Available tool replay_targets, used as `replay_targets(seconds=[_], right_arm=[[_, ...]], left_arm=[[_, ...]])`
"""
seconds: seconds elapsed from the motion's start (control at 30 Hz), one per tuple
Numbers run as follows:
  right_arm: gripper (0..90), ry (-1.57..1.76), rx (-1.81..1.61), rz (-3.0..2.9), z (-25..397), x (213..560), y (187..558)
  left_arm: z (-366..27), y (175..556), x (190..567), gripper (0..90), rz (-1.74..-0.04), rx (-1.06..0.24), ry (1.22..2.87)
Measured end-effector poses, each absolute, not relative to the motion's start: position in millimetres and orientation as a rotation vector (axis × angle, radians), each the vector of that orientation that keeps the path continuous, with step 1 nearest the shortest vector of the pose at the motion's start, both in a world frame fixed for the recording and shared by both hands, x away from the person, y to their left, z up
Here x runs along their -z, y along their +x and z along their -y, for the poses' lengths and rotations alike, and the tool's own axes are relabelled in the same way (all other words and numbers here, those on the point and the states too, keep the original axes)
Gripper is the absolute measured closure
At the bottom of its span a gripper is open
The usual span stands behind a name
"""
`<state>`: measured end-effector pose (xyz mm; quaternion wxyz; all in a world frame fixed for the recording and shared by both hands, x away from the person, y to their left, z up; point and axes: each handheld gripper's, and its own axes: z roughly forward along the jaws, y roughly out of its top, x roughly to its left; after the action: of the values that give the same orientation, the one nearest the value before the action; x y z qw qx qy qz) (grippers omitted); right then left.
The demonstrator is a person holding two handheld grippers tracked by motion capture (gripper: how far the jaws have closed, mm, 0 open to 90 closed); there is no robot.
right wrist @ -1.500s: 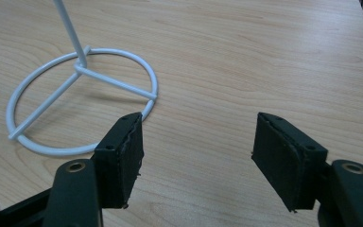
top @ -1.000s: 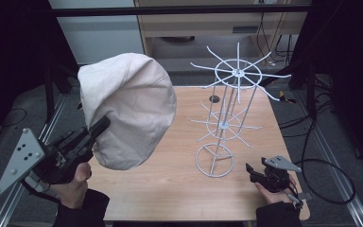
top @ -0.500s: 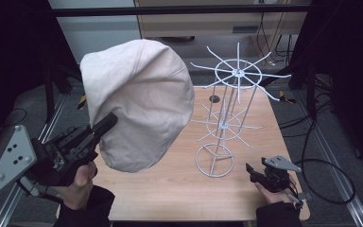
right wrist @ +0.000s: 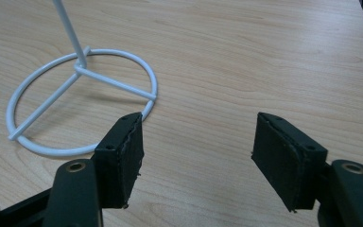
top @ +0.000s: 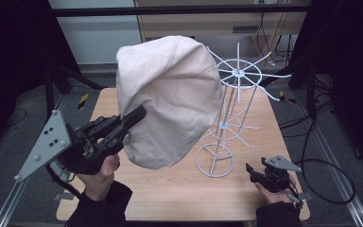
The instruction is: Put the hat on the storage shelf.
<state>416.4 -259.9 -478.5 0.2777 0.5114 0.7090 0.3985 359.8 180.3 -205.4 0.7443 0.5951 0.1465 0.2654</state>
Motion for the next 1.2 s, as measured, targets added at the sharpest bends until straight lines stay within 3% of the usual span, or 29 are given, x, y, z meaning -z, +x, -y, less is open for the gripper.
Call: replay_targets(seconds=[0.33, 1.2], right_arm=[[34.4, 1.370, -1.066, -1.908, 259, 479, 417], [34.3, 1.362, -1.057, -1.914, 260, 480, 417]], left_arm=[[-175, 385, 237, 88.7, -0.412, -0.497, 1.375], [-167, 413, 287, 87.4, -0.563, -0.479, 1.536]])
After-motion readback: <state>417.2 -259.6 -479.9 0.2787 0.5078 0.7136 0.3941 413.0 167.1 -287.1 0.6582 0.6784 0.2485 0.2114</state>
